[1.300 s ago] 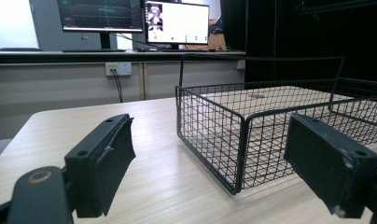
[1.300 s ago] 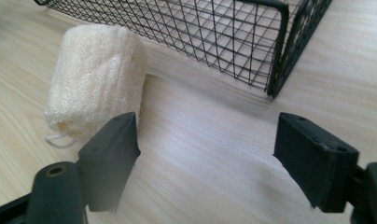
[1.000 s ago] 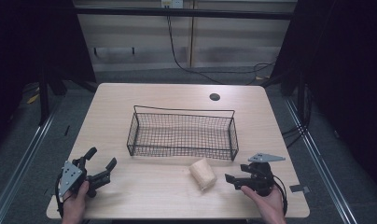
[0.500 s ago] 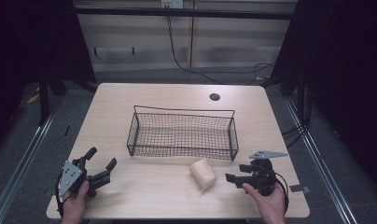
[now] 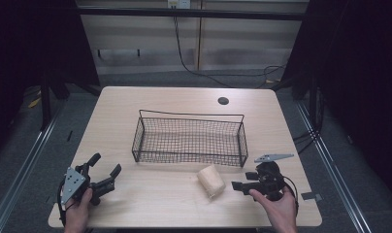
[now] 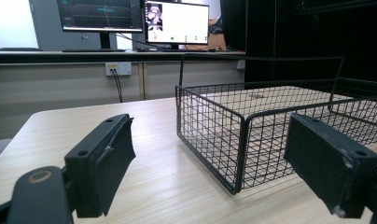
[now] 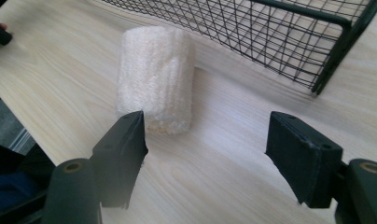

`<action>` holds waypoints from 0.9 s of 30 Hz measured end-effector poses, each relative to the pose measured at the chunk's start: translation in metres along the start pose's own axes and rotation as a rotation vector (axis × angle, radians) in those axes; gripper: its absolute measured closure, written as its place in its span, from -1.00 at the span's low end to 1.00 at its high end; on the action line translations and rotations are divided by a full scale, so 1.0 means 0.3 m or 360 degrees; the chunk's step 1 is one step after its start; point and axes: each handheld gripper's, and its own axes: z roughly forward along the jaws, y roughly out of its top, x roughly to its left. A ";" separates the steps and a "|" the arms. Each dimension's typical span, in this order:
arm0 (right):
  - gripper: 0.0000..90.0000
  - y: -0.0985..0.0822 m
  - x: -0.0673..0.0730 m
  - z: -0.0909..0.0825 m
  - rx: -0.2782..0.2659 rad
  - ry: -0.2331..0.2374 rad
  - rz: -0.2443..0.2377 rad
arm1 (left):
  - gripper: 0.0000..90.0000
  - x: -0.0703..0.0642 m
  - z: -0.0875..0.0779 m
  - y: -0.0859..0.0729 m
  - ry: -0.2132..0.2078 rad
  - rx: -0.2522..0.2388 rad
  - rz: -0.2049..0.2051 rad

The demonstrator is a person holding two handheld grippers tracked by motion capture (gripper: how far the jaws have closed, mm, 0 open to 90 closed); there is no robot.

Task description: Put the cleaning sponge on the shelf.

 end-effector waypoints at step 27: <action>-0.34 0.151 0.106 0.032 0.0236 0.0091 -0.0083 | -0.66 0.000 0.000 0.000 -0.0003 0.0000 0.0001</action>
